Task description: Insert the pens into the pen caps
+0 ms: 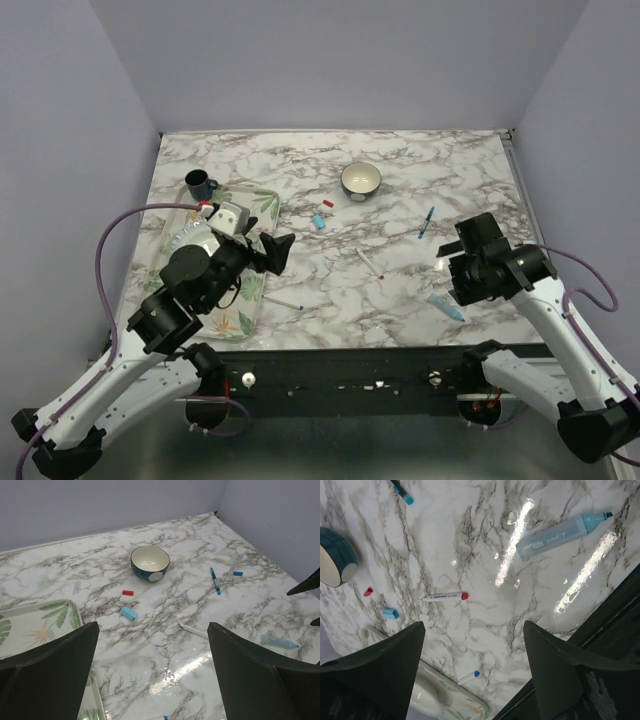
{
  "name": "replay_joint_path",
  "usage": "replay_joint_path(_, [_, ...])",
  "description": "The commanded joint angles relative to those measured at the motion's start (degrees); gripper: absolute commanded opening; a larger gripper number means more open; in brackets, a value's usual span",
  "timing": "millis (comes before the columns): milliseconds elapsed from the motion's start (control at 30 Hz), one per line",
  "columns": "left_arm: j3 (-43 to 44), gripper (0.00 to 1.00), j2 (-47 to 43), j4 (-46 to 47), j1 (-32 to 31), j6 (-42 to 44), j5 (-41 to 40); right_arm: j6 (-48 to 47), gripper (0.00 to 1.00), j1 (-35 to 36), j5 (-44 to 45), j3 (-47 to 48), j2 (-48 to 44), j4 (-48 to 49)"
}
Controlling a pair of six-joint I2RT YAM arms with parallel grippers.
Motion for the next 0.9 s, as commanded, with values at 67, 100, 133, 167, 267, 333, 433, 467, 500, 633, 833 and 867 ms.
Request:
replay_joint_path(67, [1.02,0.99,-0.90,0.80,0.26,-1.42,3.74,21.85,0.85,-0.55,-0.96,-4.36,1.80,-1.10])
replay_joint_path(100, [0.84,0.99,-0.99,0.89,0.26,-1.68,3.92,21.33,0.85,-2.99,-2.26,-5.42,3.20,0.49])
replay_joint_path(133, [0.84,0.99,-1.17,0.89,0.26,-1.85,4.27,20.46,0.84,-5.01,-7.06,-7.52,3.99,1.99])
replay_joint_path(167, [0.84,0.99,-1.52,0.89,0.26,-2.03,4.53,19.84,0.84,-6.51,-8.85,-8.32,5.31,4.79])
replay_joint_path(267, [0.58,0.99,-2.22,1.33,0.26,-2.21,4.97,20.79,0.82,-9.60,-12.90,-10.78,10.49,6.39])
replay_joint_path(333, [0.49,0.99,-2.49,1.51,0.26,-2.30,5.06,21.94,0.81,-10.13,-13.87,-11.84,13.56,7.45])
replay_joint_path(433, [0.40,0.99,-2.58,1.59,0.17,-2.65,5.76,23.78,0.80,-10.48,-14.31,-14.91,14.72,10.52])
replay_joint_path(467, [0.40,0.99,-2.75,1.60,0.26,-2.82,5.94,24.22,0.79,-10.48,-14.40,-15.79,14.72,12.97])
replay_joint_path(500, [0.40,0.99,-2.75,1.60,0.26,-2.91,5.94,24.49,0.79,-11.44,-14.84,-17.98,14.81,14.21])
replay_joint_path(633, [0.40,0.99,-2.75,1.77,0.26,-3.17,6.38,23.96,0.78,-14.43,-15.81,-20.19,15.60,16.86])
replay_joint_path(833, [0.31,0.99,-3.19,1.77,0.26,-3.09,6.12,24.23,0.75,-15.14,-13.70,-19.14,18.85,15.45])
replay_joint_path(867, [0.31,0.99,-3.19,1.77,0.26,-3.00,6.11,24.23,0.75,-15.14,-13.44,-19.14,19.20,16.32])
